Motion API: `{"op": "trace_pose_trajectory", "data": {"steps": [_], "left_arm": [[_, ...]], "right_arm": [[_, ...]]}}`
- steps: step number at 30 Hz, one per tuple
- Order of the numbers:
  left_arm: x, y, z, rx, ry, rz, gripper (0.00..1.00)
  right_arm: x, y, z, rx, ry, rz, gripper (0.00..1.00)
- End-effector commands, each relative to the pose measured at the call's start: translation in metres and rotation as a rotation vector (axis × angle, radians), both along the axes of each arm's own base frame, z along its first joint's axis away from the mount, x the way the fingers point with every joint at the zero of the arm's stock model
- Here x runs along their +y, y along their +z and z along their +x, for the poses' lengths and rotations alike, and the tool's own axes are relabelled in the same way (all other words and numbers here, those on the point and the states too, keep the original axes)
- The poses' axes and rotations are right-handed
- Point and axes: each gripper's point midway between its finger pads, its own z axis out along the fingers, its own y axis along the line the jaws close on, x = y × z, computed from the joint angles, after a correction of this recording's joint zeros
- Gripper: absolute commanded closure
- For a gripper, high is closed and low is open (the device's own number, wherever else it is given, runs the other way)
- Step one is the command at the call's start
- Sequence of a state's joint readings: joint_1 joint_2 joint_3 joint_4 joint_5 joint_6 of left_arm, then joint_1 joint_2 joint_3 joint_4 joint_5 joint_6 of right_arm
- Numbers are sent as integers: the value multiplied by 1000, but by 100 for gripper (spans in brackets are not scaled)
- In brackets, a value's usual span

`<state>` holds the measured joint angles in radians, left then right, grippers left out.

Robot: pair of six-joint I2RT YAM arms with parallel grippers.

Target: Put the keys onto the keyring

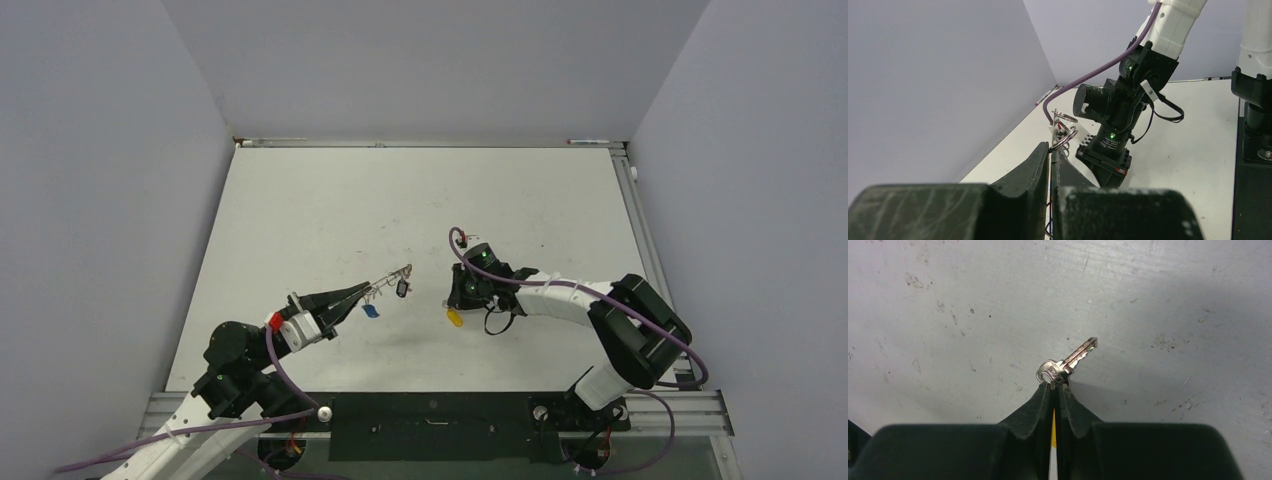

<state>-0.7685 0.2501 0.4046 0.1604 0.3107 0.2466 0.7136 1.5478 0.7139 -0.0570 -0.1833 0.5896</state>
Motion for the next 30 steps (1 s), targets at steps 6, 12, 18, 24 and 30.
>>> {"op": "trace_pose_trajectory", "data": {"steps": [6,12,18,24,30], "left_arm": [[3,22,-2,-50,4,-45,100],[3,21,0,-48,9,-40,100],[3,21,0,-48,11,-37,100],[1,20,0,-45,4,-33,100],[1,20,0,-45,0,-31,100]], "right_arm": [[14,92,15,-198,129,55,95],[17,147,17,-338,207,100,95],[11,180,19,-452,234,100,95],[15,209,10,-520,303,151,95],[15,233,0,-529,371,152,95]]}}
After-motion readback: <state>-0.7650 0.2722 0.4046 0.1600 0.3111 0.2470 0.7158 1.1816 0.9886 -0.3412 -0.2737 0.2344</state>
